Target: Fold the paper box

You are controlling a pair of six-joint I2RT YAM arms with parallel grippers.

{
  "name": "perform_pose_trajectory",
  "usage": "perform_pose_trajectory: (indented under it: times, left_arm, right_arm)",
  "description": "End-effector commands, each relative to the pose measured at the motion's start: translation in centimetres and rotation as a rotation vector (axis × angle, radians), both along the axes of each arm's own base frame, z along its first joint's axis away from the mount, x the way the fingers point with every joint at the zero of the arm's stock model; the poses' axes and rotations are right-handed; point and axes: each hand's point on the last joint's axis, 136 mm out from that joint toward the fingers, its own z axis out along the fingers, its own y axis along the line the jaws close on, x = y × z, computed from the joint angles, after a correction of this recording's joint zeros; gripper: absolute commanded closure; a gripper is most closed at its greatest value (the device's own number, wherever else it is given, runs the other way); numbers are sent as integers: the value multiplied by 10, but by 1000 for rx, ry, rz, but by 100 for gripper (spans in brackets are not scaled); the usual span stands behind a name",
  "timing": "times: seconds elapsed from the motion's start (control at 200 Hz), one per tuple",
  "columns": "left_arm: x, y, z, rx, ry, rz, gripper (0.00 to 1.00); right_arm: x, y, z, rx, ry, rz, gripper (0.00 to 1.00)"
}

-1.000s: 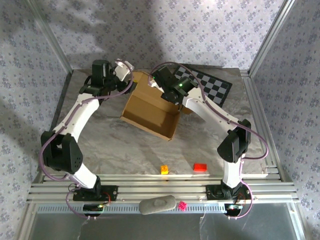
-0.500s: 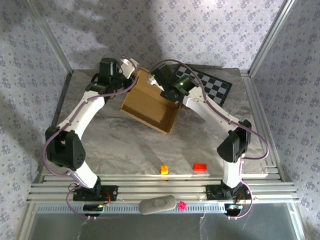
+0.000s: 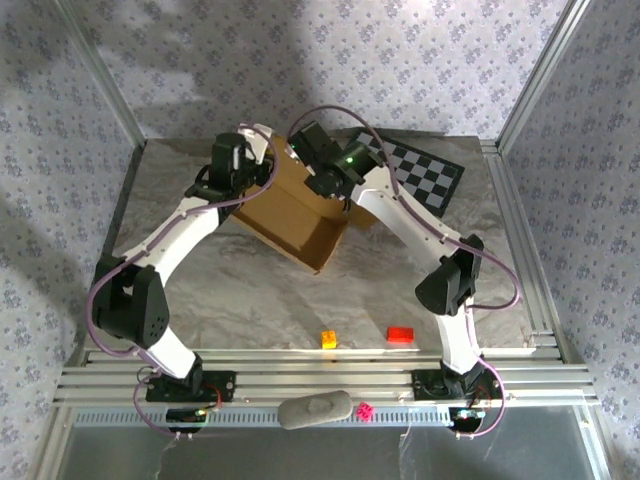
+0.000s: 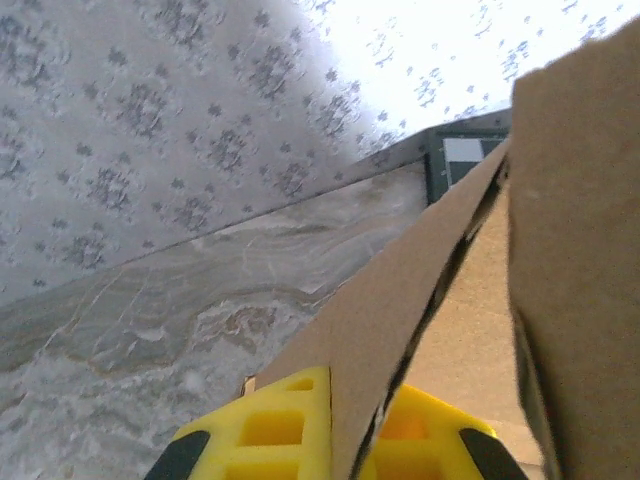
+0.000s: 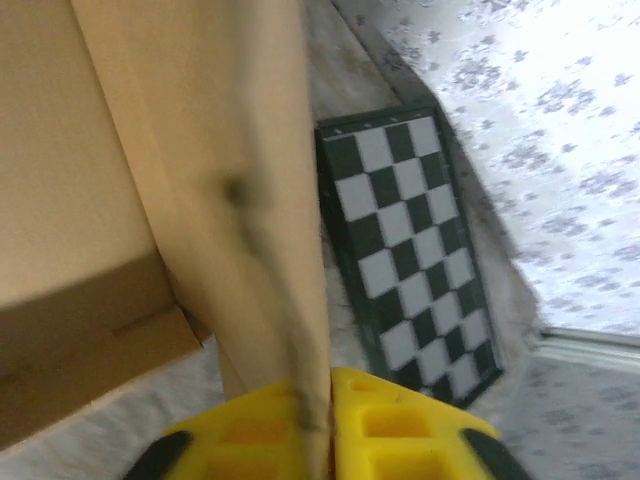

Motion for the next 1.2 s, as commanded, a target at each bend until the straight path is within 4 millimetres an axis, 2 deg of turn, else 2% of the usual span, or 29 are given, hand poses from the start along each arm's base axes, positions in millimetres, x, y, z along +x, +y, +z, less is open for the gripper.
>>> perform_pose_trajectory:
  times: [0.0, 0.085, 0.185, 0.265, 0.345, 0.4, 0.495, 0.58, 0.655, 0.735, 0.81, 0.965, 1.099, 1.194]
  left_arm:
    - [-2, 6, 30, -59, -117, 34, 100]
    - [-6, 6, 29, -35, -153, 9, 100]
    - [-10, 9, 26, -11, -168, -3, 100]
    - [-11, 13, 24, -10, -176, 2, 100]
    - [-10, 17, 24, -14, -183, 10, 100]
    - [-10, 19, 22, -17, -186, 12, 100]
    - [-9, 19, 20, -21, -188, 7, 100]
    - [-9, 19, 18, -20, -189, 3, 100]
    - [-10, 20, 16, -17, -187, 3, 100]
    - [-11, 21, 16, -14, -187, 3, 100]
    - [-12, 21, 17, -11, -189, 2, 100]
    - [-12, 21, 15, -11, -182, -1, 100]
    - [-10, 21, 14, -16, -179, 4, 100]
    - [-9, 21, 15, -17, -181, 8, 100]
  right_arm:
    - [-16, 2, 39, 243, 29, -52, 63]
    - [-25, -3, 58, 364, 45, -67, 56]
    - [-34, -21, 76, 514, 66, -130, 50]
    - [-36, -46, 91, 646, 59, -208, 45]
    - [-29, -84, 92, 776, 59, -350, 39]
    - [-20, -117, 84, 871, 71, -485, 36]
    - [-5, -164, 59, 1069, 147, -718, 38]
    - [14, -191, 36, 1215, 224, -830, 40]
    - [31, -206, 11, 1267, 291, -889, 40]
    - [46, -211, -10, 1328, 391, -934, 42]
    - [61, -210, -21, 1364, 460, -958, 42]
    - [89, -187, -34, 1381, 576, -939, 41]
    - [97, -164, -51, 1433, 706, -958, 41]
    - [97, -158, -57, 1422, 721, -980, 41]
